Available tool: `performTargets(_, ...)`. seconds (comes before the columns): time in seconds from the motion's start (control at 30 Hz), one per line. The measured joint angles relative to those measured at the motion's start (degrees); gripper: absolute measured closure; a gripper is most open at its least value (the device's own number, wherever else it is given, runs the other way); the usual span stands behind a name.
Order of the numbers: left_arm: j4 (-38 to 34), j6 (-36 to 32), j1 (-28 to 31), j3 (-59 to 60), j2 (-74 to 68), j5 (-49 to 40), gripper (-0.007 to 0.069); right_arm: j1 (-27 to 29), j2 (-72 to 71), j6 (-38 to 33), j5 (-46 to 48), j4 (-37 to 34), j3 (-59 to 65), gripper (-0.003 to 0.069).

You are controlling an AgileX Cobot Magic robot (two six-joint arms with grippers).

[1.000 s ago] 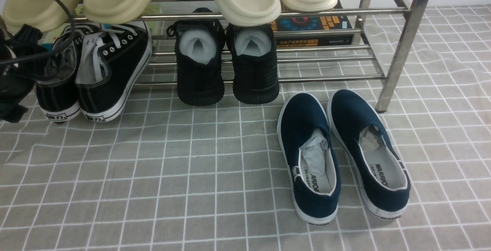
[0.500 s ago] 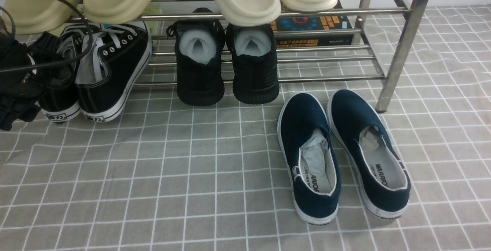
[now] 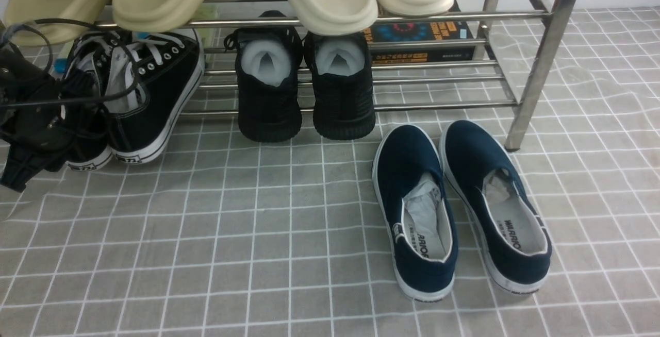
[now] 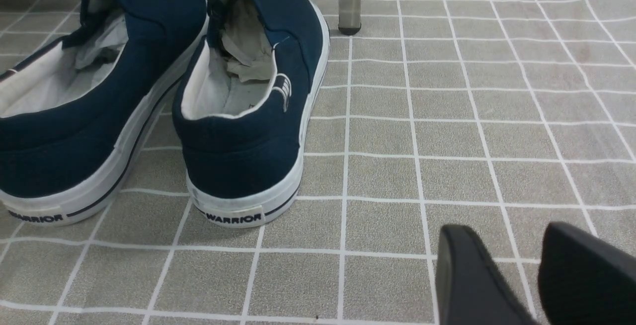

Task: Take the shoes off the shelf with your hand from the grey coffee tablecloth.
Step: 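Grasp the leftmost shoe on the bottom shelf of the shoe rack with the left gripper, then set the held shoe down on the floor in front of the rack with the left gripper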

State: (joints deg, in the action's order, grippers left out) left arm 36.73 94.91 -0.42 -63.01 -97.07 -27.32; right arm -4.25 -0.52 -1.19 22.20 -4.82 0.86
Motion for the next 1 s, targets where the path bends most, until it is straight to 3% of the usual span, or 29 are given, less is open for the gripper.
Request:
performTargets(0.17,-1.2,-4.0,0.0,0.1,1.5,-5.2,0.0573,0.0,0.0,0.0,0.0,0.0,0.0,0.0420)
performTargets(0.37,-4.8,-8.4,0.0,0.1,6.7,-13.5,0.0580,0.0,0.0,0.0,0.0,0.0,0.0,0.0420)
performTargets(0.63,-15.7,-18.8,0.0,0.1,9.2,-25.0,0.0582,0.0,0.0,0.0,0.0,0.0,0.0,0.0420)
performTargets(1.0,-16.3,-21.7,0.0,4.9,14.0,-34.4,0.0582,0.0,0.0,0.0,0.0,0.0,0.0,0.0420)
